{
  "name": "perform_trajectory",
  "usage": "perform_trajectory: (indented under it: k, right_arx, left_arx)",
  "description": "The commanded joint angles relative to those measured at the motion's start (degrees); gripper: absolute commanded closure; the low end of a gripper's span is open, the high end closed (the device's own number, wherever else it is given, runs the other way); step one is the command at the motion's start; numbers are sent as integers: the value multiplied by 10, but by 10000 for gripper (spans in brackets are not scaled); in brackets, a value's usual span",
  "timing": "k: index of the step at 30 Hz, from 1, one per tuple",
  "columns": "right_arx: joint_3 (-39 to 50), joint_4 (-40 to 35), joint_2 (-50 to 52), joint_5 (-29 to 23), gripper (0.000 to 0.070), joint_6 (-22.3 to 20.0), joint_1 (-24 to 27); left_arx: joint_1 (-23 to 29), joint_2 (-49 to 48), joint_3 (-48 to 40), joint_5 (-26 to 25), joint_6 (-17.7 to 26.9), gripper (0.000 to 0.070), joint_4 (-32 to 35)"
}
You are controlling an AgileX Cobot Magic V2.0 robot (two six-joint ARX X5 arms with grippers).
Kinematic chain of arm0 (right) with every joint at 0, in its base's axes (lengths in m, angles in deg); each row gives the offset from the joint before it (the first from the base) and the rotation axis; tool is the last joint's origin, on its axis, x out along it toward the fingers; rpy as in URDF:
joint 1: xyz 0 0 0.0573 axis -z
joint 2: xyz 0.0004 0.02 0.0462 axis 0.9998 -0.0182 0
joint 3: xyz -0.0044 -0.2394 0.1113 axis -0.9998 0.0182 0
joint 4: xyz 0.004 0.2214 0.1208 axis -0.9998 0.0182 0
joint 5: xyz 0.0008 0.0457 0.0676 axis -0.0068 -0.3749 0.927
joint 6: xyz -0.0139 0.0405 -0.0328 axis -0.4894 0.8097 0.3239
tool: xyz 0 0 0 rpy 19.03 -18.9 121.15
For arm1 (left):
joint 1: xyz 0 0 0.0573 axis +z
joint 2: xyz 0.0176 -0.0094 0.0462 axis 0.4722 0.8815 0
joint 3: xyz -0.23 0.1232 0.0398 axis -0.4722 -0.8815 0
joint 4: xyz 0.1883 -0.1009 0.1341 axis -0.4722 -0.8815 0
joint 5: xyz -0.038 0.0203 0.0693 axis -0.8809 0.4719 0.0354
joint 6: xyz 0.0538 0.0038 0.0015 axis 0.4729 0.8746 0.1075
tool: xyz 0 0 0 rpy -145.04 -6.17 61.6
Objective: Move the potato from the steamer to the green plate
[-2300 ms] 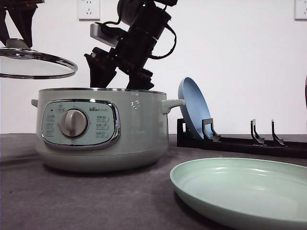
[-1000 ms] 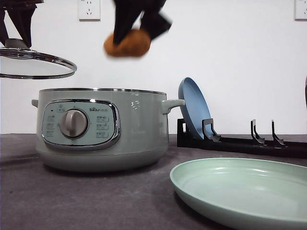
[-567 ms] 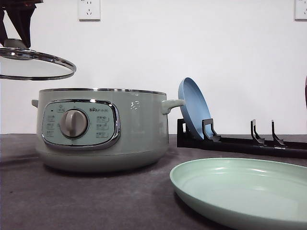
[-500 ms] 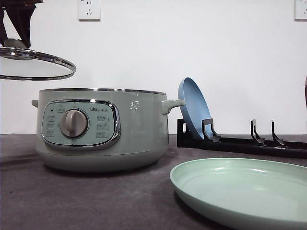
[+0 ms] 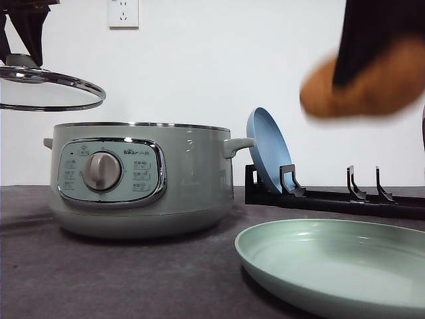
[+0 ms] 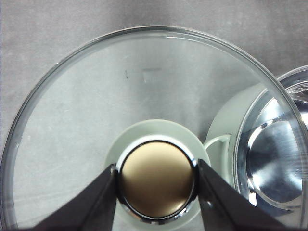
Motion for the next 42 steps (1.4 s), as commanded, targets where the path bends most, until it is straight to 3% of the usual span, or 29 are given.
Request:
perform_trajectory:
  k: [1,11,15,21,32,35,39,42]
  right_arx:
    - [30,-46,-6,0,498,26,-5]
    - [180,-205,-14,-1,498,84,-5]
    - [192,-225,-15,-3,498,86,-5]
    - [192,-243,-15,-46,498,86,-5]
    - [192,-269,-73,-45,495,89,-4]
    - [191,-268,-79,-45,436,95,-4]
    - [190,-266,-74,-45,284,100,-4]
    - [181,-264,-67,-44,272,108,-4]
  left_arx:
    - [2,1,28,-5,-3,700,15]
    - [2,1,28,-5,-3,700,16]
    - [2,1,28,-5,-3,700,15]
    - [1,1,28,-5,-3,700,15]
    - [1,1,28,-5,-3,700,14]
    - [1,1,28,-5,-3,700,12]
    - [1,1,28,-5,-3,700,12]
    - [1,1,28,-5,-3,700,12]
